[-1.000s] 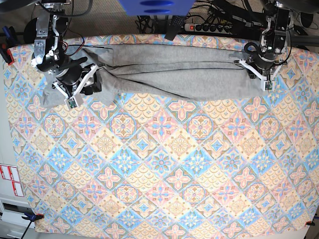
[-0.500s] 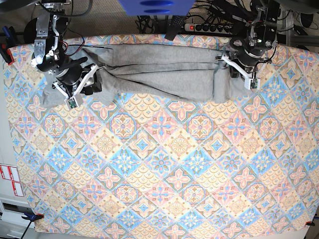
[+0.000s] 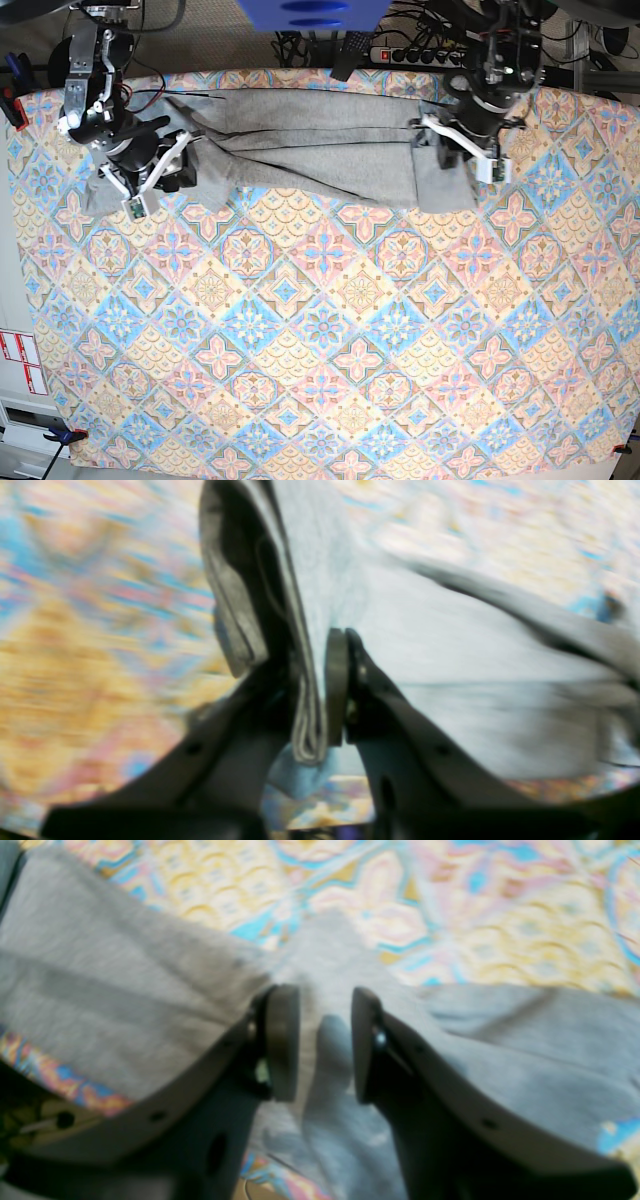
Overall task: Fold the T-shirt properly
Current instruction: 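Grasp the strip end with the left gripper and fold it toward the right gripper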
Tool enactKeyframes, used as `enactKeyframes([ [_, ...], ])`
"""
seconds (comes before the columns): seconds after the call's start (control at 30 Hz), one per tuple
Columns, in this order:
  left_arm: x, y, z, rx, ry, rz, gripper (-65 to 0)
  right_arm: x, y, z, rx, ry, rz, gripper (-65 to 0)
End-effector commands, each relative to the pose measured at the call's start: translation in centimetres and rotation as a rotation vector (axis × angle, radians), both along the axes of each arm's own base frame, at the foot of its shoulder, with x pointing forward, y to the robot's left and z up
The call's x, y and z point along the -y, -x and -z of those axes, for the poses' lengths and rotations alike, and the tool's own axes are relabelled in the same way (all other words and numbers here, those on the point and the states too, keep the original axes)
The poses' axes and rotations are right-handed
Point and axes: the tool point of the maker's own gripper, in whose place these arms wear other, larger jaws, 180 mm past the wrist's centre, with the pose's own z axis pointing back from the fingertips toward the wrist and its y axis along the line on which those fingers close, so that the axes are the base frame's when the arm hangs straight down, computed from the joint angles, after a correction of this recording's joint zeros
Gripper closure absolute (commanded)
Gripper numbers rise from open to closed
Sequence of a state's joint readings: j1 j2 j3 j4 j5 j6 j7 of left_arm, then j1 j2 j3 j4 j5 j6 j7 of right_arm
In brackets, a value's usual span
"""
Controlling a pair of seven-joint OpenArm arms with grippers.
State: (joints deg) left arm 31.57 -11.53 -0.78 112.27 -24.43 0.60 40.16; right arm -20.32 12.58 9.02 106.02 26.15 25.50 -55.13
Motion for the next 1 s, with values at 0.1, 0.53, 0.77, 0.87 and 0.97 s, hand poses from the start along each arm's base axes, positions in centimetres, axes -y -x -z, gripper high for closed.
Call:
enactKeyframes([
  [0.1, 2.9, -1.0, -0.9, 0.045, 0.064, 0.018, 0.0, 1.3, -0.9, -1.3, 0.051, 0.010, 0.022, -18.0],
  [0.53, 10.9, -0.8, -1.2, 0.034, 0.207, 0.138, 0.0, 4.4, -0.9, -2.0, 0.068, 0.043, 0.105, -18.0],
  [0.77, 13.1, 0.5, -0.3, -0.007, 0.233, 0.193, 0.0, 5.1, -1.0, -2.2, 0.076, 0.053, 0.122, -18.0],
  [0.87, 13.6, 1.0, 0.6, -0.035, 0.236, 0.201, 0.0, 5.2, -1.1, -2.3, 0.077, 0.054, 0.121, -18.0],
  [0.97, 13.9, 1.4, 1.3, -0.057, 0.239, 0.210, 0.0, 5.2, -1.1, -2.3, 0.079, 0.054, 0.121, -18.0],
])
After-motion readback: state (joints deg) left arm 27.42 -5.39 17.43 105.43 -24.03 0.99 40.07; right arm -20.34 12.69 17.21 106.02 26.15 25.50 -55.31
